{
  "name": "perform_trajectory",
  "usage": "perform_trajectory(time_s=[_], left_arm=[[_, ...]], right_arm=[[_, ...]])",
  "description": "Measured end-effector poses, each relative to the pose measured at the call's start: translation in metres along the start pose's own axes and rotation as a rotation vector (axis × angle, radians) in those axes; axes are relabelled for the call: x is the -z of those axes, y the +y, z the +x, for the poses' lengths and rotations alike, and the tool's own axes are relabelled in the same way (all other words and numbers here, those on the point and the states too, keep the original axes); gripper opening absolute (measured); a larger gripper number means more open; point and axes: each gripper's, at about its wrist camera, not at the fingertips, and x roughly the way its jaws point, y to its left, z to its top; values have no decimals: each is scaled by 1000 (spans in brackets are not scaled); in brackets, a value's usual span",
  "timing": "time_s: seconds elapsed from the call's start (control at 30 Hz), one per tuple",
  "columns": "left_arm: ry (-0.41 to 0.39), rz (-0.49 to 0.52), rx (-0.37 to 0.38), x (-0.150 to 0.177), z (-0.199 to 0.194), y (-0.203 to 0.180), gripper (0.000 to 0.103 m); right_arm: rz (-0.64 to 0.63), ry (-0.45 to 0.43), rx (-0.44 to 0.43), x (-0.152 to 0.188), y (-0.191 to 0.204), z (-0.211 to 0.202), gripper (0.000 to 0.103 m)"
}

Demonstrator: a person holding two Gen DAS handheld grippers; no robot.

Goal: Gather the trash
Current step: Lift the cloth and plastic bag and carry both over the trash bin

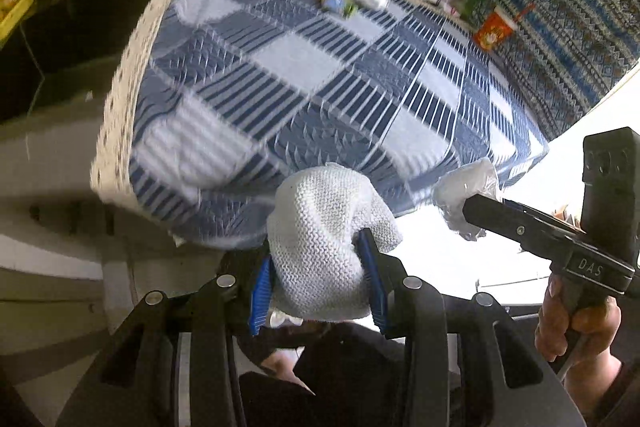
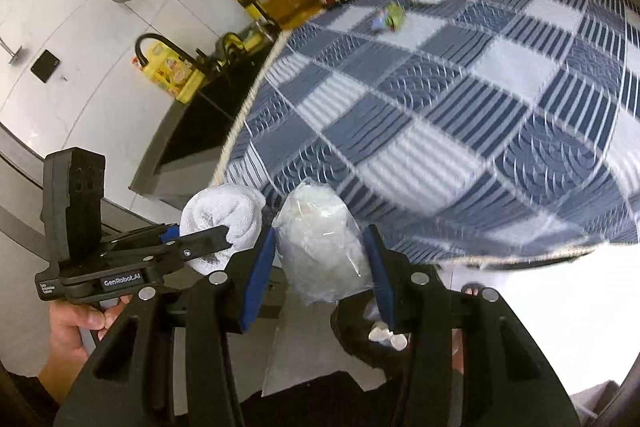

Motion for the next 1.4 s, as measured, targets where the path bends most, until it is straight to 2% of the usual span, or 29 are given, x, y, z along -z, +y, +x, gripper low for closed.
perform_trajectory(time_s=[0.3, 0.6, 0.97, 1.2, 1.4], left_arm=[[124, -32, 37, 40, 33, 19, 38], [267, -89, 30, 67, 81, 45, 38], [376, -187, 22, 91, 143, 76, 38], [440, -229, 10, 111, 186, 91, 38], [474, -271, 1, 119, 212, 104, 38]], right_arm=[[69, 79, 52, 37, -16, 34, 46], [141, 192, 98, 64, -40, 80, 46], [178, 331, 119, 86, -68, 140, 46], [221, 437, 135, 109, -98, 182, 46], [290, 446, 139, 115, -123, 204, 46]])
